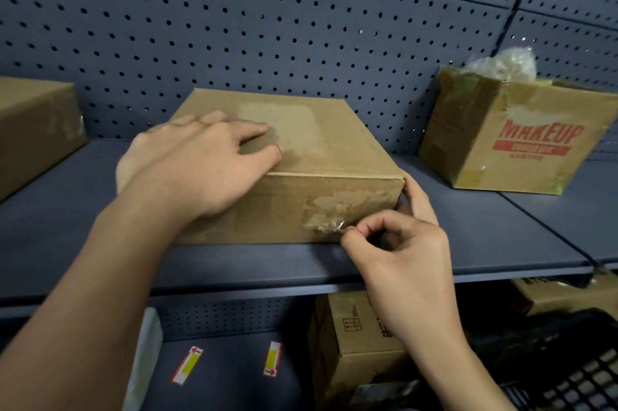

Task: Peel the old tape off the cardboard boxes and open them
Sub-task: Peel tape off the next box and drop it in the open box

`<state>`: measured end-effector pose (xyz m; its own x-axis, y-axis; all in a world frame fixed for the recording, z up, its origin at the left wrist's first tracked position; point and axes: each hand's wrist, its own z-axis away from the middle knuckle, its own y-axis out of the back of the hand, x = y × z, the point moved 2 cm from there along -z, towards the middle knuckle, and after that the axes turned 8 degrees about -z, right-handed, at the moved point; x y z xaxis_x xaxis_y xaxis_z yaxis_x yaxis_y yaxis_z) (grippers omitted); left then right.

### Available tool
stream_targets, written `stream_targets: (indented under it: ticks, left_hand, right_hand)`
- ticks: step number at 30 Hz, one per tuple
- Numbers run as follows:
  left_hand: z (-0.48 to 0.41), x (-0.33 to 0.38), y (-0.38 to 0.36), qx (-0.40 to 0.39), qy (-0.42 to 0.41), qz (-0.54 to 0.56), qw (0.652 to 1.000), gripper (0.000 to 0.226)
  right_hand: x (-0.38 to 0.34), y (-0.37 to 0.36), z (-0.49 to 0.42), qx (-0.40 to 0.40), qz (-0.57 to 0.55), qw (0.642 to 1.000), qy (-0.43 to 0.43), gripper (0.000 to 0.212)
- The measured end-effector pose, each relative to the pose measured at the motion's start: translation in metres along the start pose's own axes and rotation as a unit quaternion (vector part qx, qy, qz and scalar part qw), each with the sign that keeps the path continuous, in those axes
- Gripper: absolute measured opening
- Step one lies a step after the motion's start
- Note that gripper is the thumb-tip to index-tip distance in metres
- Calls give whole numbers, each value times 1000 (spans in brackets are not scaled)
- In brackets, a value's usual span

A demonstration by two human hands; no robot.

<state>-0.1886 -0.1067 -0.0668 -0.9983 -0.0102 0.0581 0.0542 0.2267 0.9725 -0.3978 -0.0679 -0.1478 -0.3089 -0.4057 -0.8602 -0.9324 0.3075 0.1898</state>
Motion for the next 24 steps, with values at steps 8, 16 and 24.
stream_targets:
  ticks: [8,16,24]
  left_hand:
    - [0,0,0,-1,-4,0,1000,66]
    - [-1,0,-1,0,-6,-2,1000,64]
    - [-3,-3,-2,7,-14,-5,1000,62]
  right_hand:
    - [-4,2,1,-17,44,998,42,11]
    - [-5,9,1,-103,86,987,89,26]
    - [4,7,-5,-88,107,980,141,16]
